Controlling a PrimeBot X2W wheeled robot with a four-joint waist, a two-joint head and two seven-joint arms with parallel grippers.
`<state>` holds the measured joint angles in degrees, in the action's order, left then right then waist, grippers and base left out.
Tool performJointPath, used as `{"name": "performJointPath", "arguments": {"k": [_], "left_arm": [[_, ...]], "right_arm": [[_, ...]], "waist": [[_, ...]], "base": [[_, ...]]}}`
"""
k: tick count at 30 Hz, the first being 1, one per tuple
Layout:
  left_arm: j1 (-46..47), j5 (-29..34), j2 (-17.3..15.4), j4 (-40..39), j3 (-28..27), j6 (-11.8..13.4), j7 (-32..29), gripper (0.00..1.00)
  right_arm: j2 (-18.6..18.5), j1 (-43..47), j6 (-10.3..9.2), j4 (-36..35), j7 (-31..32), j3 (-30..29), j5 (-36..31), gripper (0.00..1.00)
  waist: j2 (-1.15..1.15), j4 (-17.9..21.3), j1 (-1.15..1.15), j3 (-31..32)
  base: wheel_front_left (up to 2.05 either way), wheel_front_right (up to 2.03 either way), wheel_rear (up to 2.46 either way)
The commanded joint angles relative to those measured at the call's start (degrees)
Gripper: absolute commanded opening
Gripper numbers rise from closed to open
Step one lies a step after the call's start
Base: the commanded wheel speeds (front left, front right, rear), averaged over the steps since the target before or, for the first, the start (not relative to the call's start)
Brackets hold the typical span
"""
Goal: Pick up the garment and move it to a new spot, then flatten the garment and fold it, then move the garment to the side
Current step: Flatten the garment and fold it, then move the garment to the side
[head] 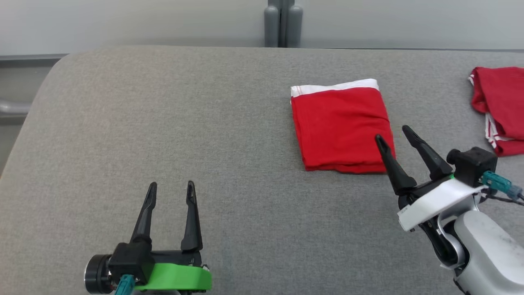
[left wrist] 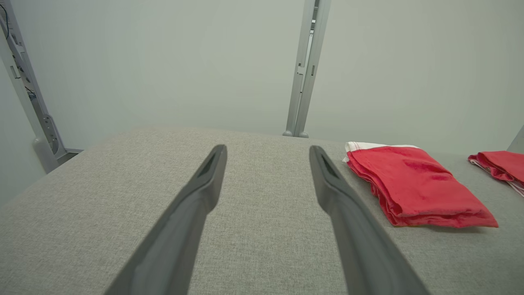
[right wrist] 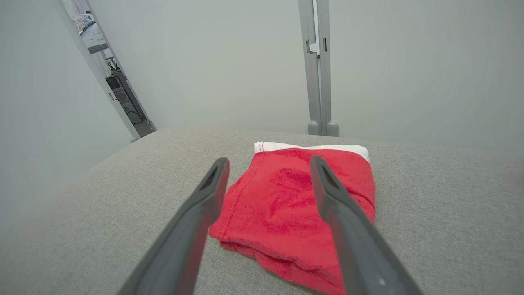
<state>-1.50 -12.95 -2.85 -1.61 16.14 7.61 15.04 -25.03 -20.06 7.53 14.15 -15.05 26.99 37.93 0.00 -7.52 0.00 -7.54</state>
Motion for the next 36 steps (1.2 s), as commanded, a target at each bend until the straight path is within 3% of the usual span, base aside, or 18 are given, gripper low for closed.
{"name": "performJointPath", "arguments": {"k": [1, 8, 16, 36], "left_arm": [[-1.14, 0.72, -0.1, 0.06, -0.78, -0.16, 0.15, 1.0], [-4.35, 1.56, -0.1, 1.13, -4.29, -1.02, 0.15, 1.0], [-7.31, 3.89, -0.1, 1.97, -4.69, -1.59, 0.15, 1.0], [-10.33, 5.69, -0.1, 1.39, -5.58, -0.95, 0.15, 1.0]], "right_arm": [[1.74, 2.69, -0.1, -0.21, -0.14, -2.59, -2.54, 1.0], [9.56, 10.63, -0.09, -1.07, -0.14, -12.18, -13.41, 1.0], [15.24, 17.44, -0.09, -3.22, -0.15, -16.37, -20.9, 1.0], [16.11, 21.42, -0.09, -5.07, -0.15, -16.6, -23.19, 1.0]], "waist": [[0.0, 2.85, 0.0, 1.99], [0.0, 5.74, 0.0, 4.86], [0.0, 7.14, 0.0, 7.76], [0.0, 7.3, 0.0, 10.95]], "base": [[0.0, 0.0, 0.0], [0.0, 0.0, 0.0], [0.0, 0.0, 0.0], [0.0, 0.0, 0.0]]}}
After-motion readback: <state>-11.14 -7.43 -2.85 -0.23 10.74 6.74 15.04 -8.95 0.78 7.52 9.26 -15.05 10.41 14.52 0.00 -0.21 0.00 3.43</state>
